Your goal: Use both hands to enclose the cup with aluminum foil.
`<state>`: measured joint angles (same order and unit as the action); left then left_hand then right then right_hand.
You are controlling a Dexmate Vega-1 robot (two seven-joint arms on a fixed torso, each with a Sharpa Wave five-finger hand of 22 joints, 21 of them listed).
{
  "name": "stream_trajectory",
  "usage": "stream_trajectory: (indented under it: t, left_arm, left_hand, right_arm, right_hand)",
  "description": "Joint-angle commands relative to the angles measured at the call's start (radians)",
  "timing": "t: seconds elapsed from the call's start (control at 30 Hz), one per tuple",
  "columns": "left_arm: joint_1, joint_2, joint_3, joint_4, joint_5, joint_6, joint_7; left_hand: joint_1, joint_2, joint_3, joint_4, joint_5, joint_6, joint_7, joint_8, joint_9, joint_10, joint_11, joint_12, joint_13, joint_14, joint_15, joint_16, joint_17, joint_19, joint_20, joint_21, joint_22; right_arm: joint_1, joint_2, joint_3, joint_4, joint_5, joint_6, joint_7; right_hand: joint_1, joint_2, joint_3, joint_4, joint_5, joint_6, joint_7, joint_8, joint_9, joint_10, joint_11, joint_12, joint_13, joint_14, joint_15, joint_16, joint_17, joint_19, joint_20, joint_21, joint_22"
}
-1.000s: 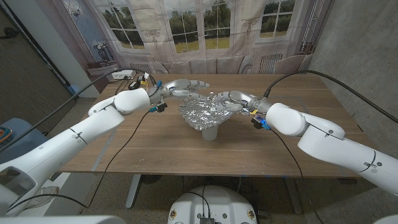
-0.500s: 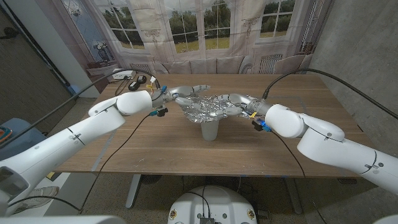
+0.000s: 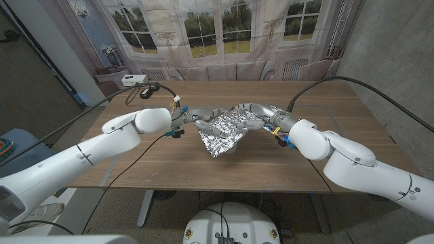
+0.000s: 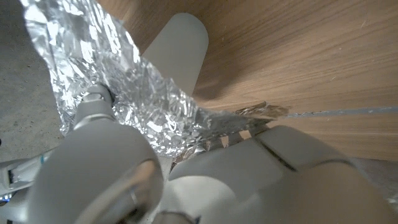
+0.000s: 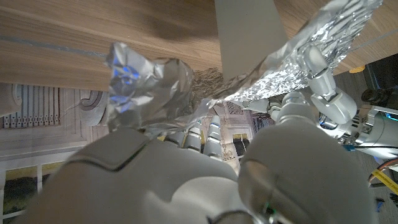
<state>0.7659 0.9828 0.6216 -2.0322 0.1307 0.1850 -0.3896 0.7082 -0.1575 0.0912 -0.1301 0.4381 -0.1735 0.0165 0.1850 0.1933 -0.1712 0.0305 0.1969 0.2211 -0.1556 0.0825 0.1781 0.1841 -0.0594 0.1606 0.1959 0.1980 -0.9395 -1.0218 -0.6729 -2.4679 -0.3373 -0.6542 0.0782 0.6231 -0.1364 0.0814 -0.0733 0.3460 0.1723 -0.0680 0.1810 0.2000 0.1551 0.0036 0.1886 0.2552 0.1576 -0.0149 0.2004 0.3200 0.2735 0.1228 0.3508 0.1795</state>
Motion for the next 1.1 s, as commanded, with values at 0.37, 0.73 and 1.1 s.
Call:
stream_trajectory:
  t: [0.37, 0.73, 1.1]
  left_arm:
    - [0.051, -0.001, -0.001, -0.034, 0.034, 0.05, 0.071]
    - [0.093, -0.031, -0.022, 0.009, 0.004, -0.021, 0.166]
    - [0.074, -0.06, -0.001, 0.04, 0.0, -0.022, 0.157]
  left_hand:
    - [0.005, 0.025, -0.02, 0.011, 0.013, -0.084, -0.02, 0.022, 0.002, -0.011, -0.041, 0.028, 0.003, 0.033, -0.027, 0.022, 0.003, 0.019, -0.002, 0.02, 0.004]
    - [0.01, 0.045, -0.03, 0.02, 0.019, -0.091, -0.015, 0.016, 0.001, 0.003, -0.061, 0.036, 0.003, 0.053, -0.048, 0.024, 0.002, 0.062, -0.033, 0.037, 0.003]
    - [0.045, 0.083, -0.032, 0.022, 0.034, -0.077, 0.012, 0.02, 0.001, 0.03, -0.063, 0.047, 0.003, 0.096, -0.077, 0.027, -0.001, 0.116, -0.066, 0.054, 0.001]
  right_arm:
    - [0.072, 0.051, -0.109, 0.047, -0.123, -0.037, 0.199]
    - [-0.063, 0.067, 0.065, 0.172, 0.136, 0.209, 0.028]
    - [-0.12, 0.088, 0.151, 0.309, 0.364, 0.457, -0.019]
  right_hand:
    - [0.035, 0.0, -0.048, -0.008, 0.062, -0.026, -0.046, 0.011, -0.002, -0.031, -0.075, 0.007, -0.006, 0.007, -0.051, 0.008, -0.014, 0.028, -0.003, -0.014, 0.005]
    - [0.051, 0.015, -0.073, -0.008, 0.093, -0.083, -0.004, 0.005, -0.001, -0.078, -0.023, 0.003, -0.013, -0.044, -0.043, -0.002, -0.034, 0.007, -0.033, -0.042, 0.002]
    - [0.037, 0.031, -0.086, 0.005, 0.103, -0.075, 0.016, 0.013, -0.001, -0.056, -0.007, 0.016, -0.016, -0.015, -0.022, 0.015, -0.039, 0.016, -0.039, -0.048, 0.003]
